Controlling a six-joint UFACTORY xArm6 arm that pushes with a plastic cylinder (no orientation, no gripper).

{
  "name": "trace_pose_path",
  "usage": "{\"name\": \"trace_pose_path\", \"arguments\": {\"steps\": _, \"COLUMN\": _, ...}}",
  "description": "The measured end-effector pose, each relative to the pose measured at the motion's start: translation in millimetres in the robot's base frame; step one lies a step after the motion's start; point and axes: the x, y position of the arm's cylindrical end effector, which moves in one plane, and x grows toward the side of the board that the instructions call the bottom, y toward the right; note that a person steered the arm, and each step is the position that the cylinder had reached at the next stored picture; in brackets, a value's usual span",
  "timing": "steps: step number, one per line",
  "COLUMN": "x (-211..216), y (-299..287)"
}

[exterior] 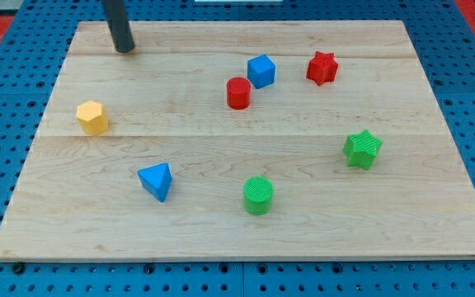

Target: Put the yellow hexagon diagonally in between the yellow heart and blue cube

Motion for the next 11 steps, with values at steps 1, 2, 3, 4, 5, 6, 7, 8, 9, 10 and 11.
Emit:
{"name": "trace_pose_path", "arguments": {"steps": 1, "x": 52.8, "y": -11.6}}
{"name": "trace_pose_path", "arguments": {"steps": 2, "x": 105.3, "y": -65.8}}
{"name": "trace_pose_path", "arguments": {"steps": 3, "x": 207.6, "y": -40.3}}
{"name": "trace_pose_path", "arguments": {"steps": 4, "x": 198.1, "y": 35.7}}
{"name": "trace_pose_path", "arguments": {"steps": 5, "x": 147.7, "y": 56.9}}
{"name": "trace_pose_path", "arguments": {"steps": 6, "x": 197.5, "y": 57.1}}
{"name": "trace_pose_path", "arguments": {"steps": 7, "x": 190.5, "y": 5.3}}
{"name": "trace_pose_path", "arguments": {"steps": 8, "x": 166.7, "y": -4.6}}
{"name": "trace_pose_path", "arguments": {"steps": 9, "x": 192.6, "y": -11.0}}
{"name": "trace_pose_path", "arguments": {"steps": 10, "x": 179.8, "y": -57.4}}
{"name": "trace_pose_path", "arguments": {"steps": 11, "x": 142.7, "y": -9.0}}
